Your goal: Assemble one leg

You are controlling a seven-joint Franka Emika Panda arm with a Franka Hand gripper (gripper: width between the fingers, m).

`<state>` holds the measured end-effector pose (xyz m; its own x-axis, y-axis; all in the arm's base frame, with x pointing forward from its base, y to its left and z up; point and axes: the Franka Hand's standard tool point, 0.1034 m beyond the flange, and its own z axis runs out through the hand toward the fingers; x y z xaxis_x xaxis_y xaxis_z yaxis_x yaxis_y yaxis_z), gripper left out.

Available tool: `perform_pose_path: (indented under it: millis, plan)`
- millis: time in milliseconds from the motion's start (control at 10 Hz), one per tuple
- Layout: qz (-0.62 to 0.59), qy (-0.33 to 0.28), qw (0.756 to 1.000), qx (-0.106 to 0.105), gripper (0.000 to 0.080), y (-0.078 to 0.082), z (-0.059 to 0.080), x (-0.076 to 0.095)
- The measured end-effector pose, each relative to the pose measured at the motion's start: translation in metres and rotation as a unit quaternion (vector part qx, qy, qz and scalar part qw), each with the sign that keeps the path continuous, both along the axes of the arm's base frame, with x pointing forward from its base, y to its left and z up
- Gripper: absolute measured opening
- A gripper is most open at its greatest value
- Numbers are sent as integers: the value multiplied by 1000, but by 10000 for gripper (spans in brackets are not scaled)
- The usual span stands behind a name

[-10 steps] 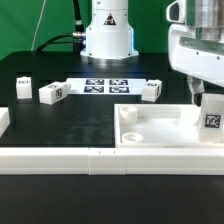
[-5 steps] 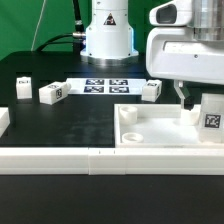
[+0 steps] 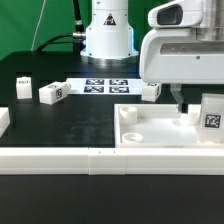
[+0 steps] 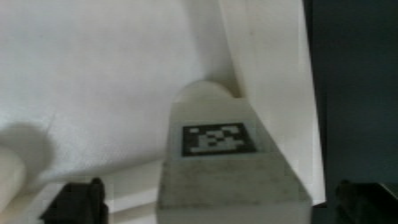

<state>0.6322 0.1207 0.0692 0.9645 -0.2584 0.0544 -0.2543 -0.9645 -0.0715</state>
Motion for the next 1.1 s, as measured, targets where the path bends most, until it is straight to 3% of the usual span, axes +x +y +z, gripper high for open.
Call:
perform_pose_path:
  millis: [100, 200, 300, 400, 800, 1100]
  plan:
    - [-1, 0, 1000, 0, 486, 0, 0, 0]
    - [-1, 0, 1000, 0, 486, 0, 0, 0]
    - [-1, 0, 1000, 0, 351, 0, 0, 0]
    - [-1, 0, 1000, 0, 290, 0, 0, 0]
    - [-103, 5, 995, 9, 290, -1, 0, 0]
    - [-248, 2, 968, 27, 290, -4, 0, 3]
